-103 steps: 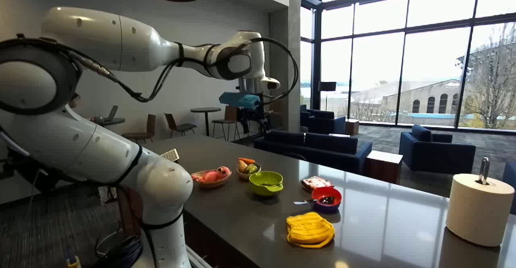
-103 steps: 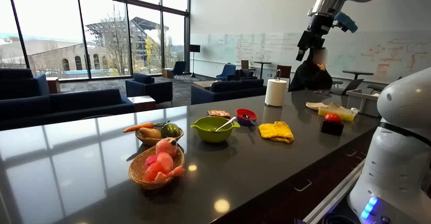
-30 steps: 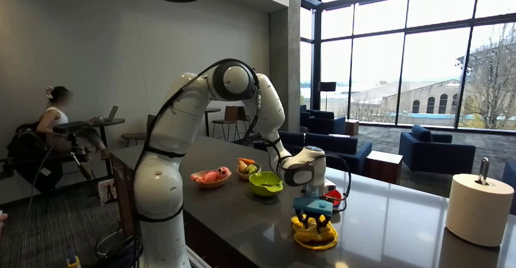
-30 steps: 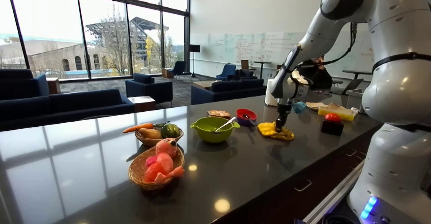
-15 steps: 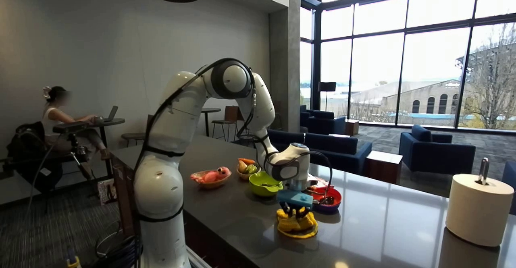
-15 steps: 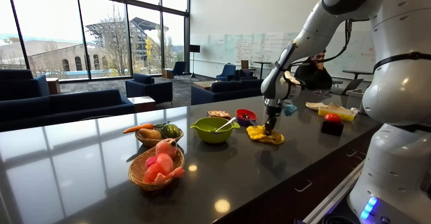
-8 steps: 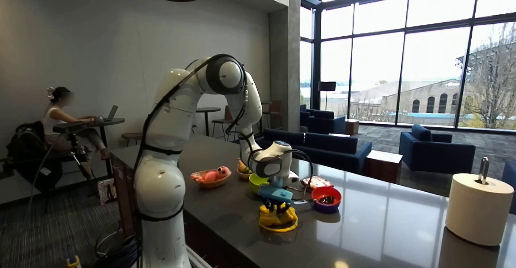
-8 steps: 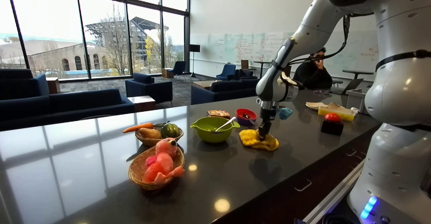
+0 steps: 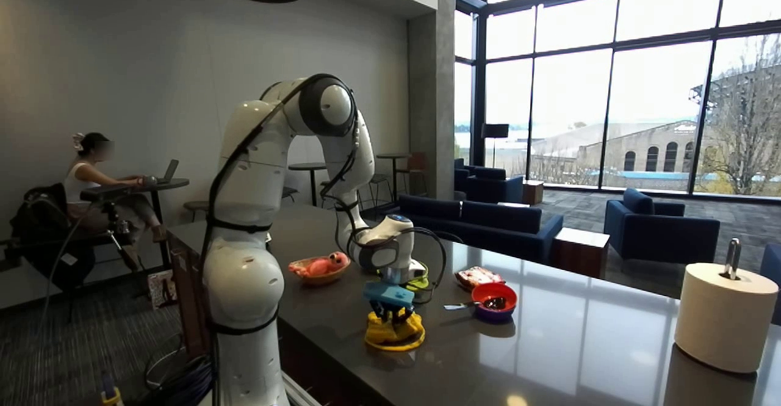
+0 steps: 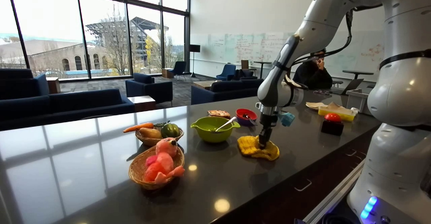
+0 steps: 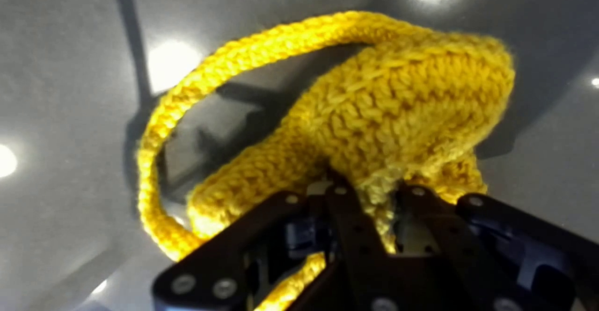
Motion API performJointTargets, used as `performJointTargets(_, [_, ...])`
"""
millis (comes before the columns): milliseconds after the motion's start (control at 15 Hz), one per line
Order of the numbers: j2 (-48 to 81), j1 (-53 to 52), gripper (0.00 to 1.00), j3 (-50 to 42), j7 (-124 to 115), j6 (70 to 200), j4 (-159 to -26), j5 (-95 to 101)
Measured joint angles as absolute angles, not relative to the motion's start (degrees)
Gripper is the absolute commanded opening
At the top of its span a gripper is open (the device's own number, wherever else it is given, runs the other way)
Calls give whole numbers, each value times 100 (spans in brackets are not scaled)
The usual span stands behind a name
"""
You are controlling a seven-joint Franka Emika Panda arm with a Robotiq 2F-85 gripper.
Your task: Use the towel to wipe the kitchen countertop
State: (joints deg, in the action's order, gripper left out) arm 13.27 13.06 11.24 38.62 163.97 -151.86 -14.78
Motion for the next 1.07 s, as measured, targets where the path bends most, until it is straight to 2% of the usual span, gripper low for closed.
performJointTargets(467, [1186, 739, 4, 1229, 2918, 16803, -15546, -1414])
performJointTargets(1067, [1303, -122, 4, 2168, 1222, 17108, -15592, -1506])
